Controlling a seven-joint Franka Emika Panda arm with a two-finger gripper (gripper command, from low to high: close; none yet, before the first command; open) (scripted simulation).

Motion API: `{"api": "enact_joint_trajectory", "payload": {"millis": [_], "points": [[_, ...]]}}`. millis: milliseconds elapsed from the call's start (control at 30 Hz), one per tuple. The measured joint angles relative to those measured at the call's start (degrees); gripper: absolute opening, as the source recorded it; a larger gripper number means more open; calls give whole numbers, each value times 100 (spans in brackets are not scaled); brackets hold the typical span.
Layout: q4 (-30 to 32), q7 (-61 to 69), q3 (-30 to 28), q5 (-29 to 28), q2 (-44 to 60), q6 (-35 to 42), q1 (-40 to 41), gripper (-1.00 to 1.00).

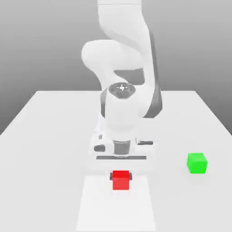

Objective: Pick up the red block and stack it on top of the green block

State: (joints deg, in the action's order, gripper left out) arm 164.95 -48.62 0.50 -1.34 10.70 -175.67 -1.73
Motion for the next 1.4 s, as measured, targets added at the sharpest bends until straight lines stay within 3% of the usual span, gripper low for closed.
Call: {"api": "enact_joint_trajectory", "payload": {"millis": [100,300,433,1267,1400], "points": [[24,-2,17,-4,-163,140,19,-100],[190,106,62,143,-1344,1155,22,-100],[170,813,174,198,-1641,1472,-310,-100],[-355,7235,1245,555,-1926,2278,-3296,-100],[-401,7291,1307,305,-1305,1713,-3327,-100]]}}
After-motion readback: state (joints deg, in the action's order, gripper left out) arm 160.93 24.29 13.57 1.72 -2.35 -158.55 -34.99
